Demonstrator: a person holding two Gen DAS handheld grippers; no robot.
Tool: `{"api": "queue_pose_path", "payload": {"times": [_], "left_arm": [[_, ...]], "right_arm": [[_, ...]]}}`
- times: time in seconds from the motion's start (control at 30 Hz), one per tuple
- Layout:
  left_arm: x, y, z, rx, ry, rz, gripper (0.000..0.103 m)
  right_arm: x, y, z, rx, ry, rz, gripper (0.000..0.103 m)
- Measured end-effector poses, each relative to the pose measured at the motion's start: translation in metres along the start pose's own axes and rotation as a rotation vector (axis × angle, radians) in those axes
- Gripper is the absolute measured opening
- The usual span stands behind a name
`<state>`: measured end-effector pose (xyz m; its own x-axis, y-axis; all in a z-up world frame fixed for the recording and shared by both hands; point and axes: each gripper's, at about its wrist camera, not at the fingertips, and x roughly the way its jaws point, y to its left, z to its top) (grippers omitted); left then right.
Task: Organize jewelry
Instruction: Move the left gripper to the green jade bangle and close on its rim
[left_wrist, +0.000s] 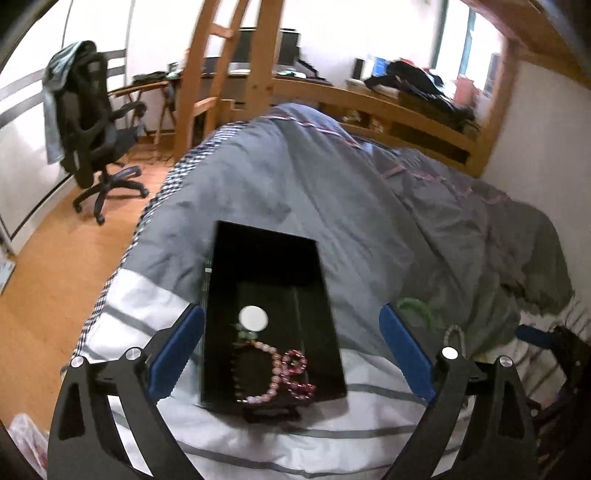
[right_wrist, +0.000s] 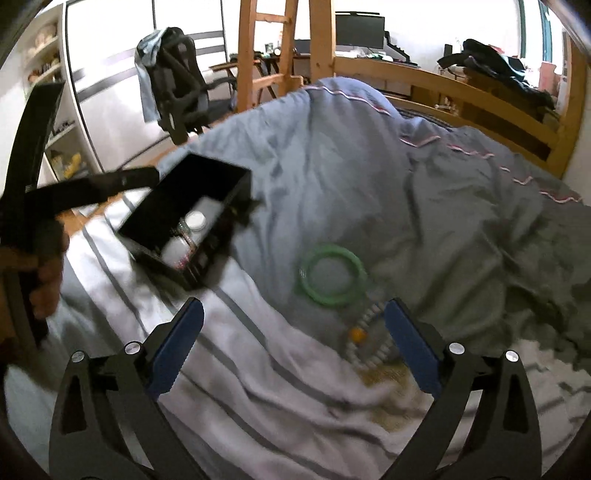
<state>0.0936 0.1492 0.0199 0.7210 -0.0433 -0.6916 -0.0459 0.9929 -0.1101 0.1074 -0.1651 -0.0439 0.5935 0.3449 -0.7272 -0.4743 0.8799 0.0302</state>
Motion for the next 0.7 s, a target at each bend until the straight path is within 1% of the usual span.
{"api": "queue_pose_path", "payload": {"times": [0.13,0.27,0.33,0.37,0.4,0.47,0.53,0.63,0.7], "left_arm": [[0.005,-0.024,-0.006,0.066,0.007,-0.016,0.094],[0.011,-0.047,-0.012,0.101,0.024,-0.049,0.094],[0.017,-0.056,-0.016,0.088,0.041,-0.092,0.094],[0.022,-0.062,-0.018,0.084,0.059,-0.126,0.094],[0.028,-0.069,-0.022,0.092,0.082,-0.144,0.094],[0.039,-0.084,-0.028,0.121,0.108,-0.145,0.094],[0.046,-0.094,-0.034,0.153,0.128,-0.143,0.094],[0.057,-0.112,-0.042,0.233,0.144,-0.114,0.094],[0.062,-0.119,-0.044,0.263,0.146,-0.104,0.094]], "right_arm": [[-0.013,-0.013,-0.021,-0.026,0.015,-0.043,0.097],[-0.025,-0.023,-0.035,-0.026,0.006,-0.053,0.097],[-0.028,-0.031,-0.043,-0.018,0.009,-0.057,0.097],[-0.029,-0.035,-0.047,-0.014,0.011,-0.061,0.097],[-0.029,-0.037,-0.050,-0.010,0.011,-0.065,0.097],[-0.029,-0.047,-0.059,0.011,0.018,-0.072,0.097],[-0.027,-0.059,-0.069,0.061,0.020,-0.065,0.097],[-0.023,-0.073,-0.076,0.142,0.012,-0.030,0.097],[-0.019,-0.080,-0.077,0.175,-0.001,-0.004,0.096]]}}
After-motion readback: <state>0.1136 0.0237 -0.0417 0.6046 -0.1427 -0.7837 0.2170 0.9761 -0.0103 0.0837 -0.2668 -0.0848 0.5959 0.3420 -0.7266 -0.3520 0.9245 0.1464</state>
